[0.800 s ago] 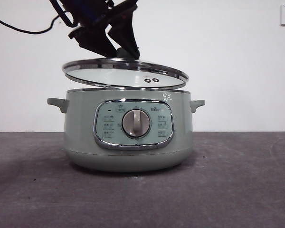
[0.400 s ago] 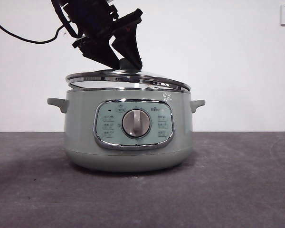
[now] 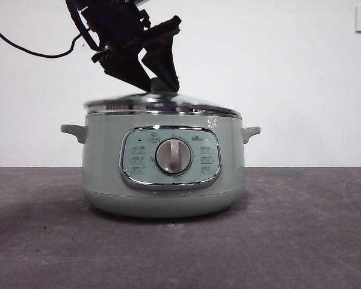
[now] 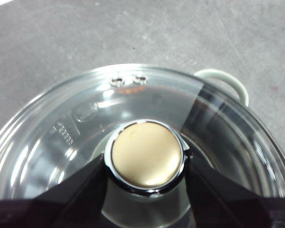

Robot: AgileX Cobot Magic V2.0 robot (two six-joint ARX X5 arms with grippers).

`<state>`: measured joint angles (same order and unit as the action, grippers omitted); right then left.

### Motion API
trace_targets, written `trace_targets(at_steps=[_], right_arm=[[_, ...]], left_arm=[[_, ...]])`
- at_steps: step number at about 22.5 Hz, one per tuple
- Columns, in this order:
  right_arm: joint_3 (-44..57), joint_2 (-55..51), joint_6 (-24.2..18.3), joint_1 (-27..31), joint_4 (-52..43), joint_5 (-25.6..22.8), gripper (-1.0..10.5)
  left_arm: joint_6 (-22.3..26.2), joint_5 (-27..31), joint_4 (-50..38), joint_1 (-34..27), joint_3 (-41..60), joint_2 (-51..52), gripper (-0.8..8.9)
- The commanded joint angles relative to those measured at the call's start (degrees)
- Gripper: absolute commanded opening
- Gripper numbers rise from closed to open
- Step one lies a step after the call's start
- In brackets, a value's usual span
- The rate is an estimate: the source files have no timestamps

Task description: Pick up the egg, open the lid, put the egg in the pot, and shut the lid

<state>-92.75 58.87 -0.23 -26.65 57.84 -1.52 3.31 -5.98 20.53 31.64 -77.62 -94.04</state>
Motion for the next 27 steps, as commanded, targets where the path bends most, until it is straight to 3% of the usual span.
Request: trace_targets(at_steps=[1, 9, 11, 15, 21, 27], right_arm=[[0.2, 0.0, 0.2, 0.0, -0.3, 0.1, 5.0], [0.2, 0.0, 0.2, 0.0, 0.2, 0.1, 5.0], [0.2, 0.0, 0.2, 0.0, 1.2, 0.2, 5.0], [0.2, 0.0, 0.2, 0.0, 3.8, 1.1, 5.0], [0.2, 0.0, 0.2, 0.0, 7.4, 5.8, 5.0], [0.2, 0.0, 0.2, 0.0, 9.9, 6.1, 5.0]], left_arm=[[-0.4, -0.4, -1.7, 0.6, -0.4, -1.5, -0.09], [-0.8, -0.4, 1.7, 0.7, -0.4, -3.4, 0.13], [-0.9, -0.4, 3.1, 0.7, -0.4, -3.4, 1.22], [-2.1, -0.4, 5.7, 0.5, -0.4, -3.4, 5.17], [-2.1, -0.4, 6.2, 0.5, -0.4, -3.0, 5.35], [-2.1, -0.3, 7.0, 0.5, -0.4, 0.8, 5.34]])
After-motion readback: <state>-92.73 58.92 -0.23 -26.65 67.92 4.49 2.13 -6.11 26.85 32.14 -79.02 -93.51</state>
